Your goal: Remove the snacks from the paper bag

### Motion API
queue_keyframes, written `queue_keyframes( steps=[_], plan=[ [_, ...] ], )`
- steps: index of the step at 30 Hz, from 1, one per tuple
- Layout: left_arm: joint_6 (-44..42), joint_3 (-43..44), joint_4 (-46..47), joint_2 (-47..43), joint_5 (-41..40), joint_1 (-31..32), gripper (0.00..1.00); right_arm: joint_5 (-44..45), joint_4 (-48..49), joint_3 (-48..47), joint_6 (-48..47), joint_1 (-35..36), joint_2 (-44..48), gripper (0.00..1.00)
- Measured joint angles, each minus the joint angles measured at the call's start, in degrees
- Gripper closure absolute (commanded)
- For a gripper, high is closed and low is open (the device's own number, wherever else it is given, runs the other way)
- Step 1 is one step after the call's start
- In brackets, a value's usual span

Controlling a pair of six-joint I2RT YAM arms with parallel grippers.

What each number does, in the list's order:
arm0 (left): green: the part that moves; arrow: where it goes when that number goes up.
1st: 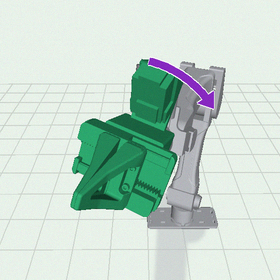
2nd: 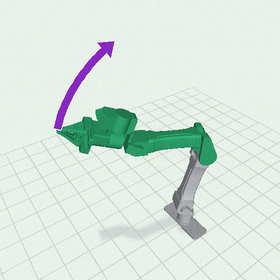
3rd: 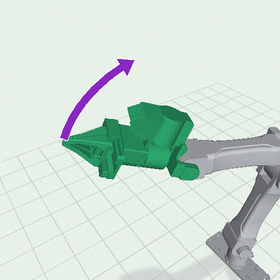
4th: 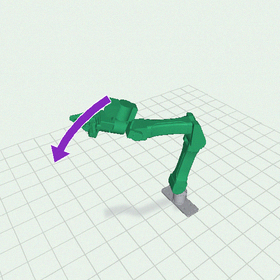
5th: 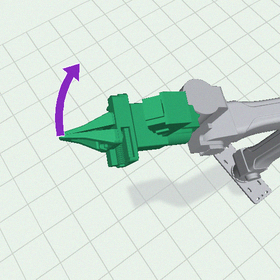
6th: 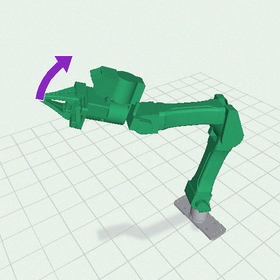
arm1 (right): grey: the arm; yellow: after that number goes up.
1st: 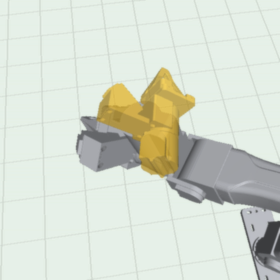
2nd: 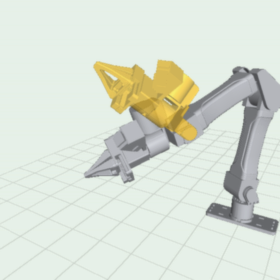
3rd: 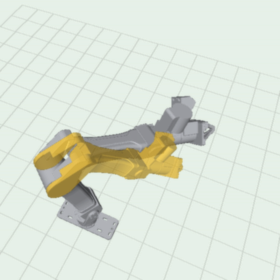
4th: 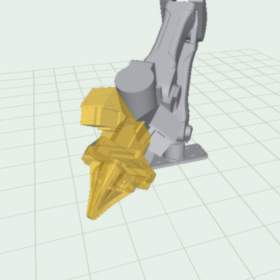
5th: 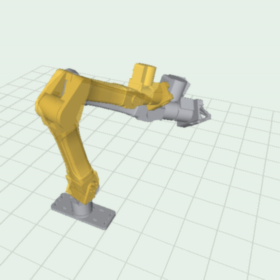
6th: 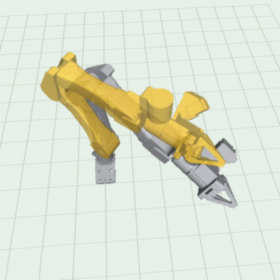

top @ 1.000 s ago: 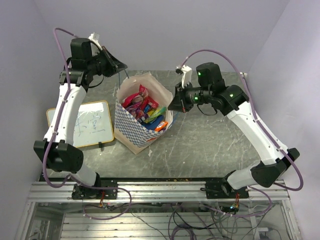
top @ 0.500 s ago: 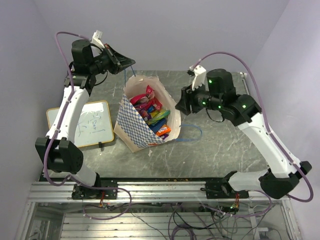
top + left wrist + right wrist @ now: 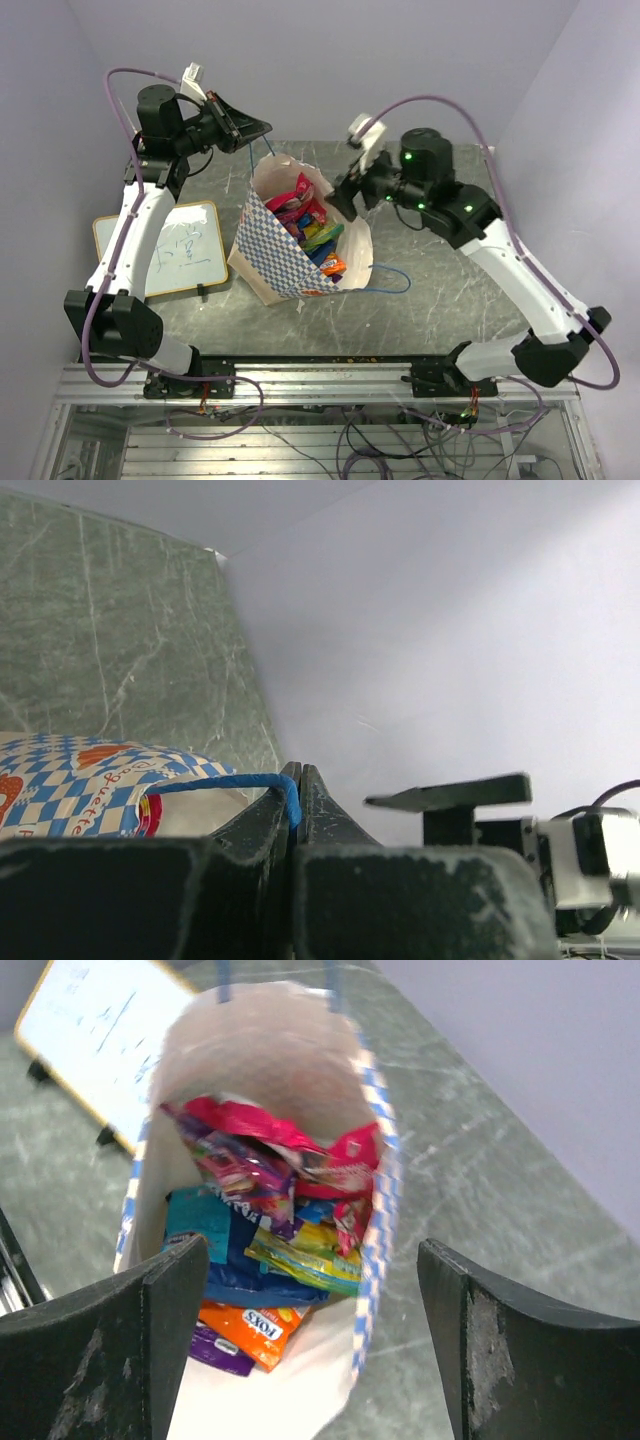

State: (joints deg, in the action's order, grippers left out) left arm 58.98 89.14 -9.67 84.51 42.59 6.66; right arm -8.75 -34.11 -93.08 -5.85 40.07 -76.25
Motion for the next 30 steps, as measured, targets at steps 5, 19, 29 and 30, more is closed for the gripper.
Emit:
queue_keyframes(
  steps=[5, 19, 29, 30],
  plan=[
    [0.9, 0.0, 0.02, -0.07, 0.96, 0.2, 0.93, -6.54, 1.11, 3.76, -17.62, 6.25, -2.75, 0.25],
    [4.94, -2.89, 0.02, -2.82, 1.73, 0.94, 0.93, -12.5, 3.61, 5.46, -44.19, 6.05, -10.38, 0.34],
    [5.22, -1.68, -2.19, -2.86, 1.84, 2.99, 0.93, -15.63, 8.96, 4.83, -46.07, 4.61, -16.55, 0.4],
    [5.35, -1.53, -2.32, -2.86, 1.84, 3.39, 0.93, -15.76, 9.49, 4.68, -46.07, 4.52, -16.9, 0.4]
  ],
)
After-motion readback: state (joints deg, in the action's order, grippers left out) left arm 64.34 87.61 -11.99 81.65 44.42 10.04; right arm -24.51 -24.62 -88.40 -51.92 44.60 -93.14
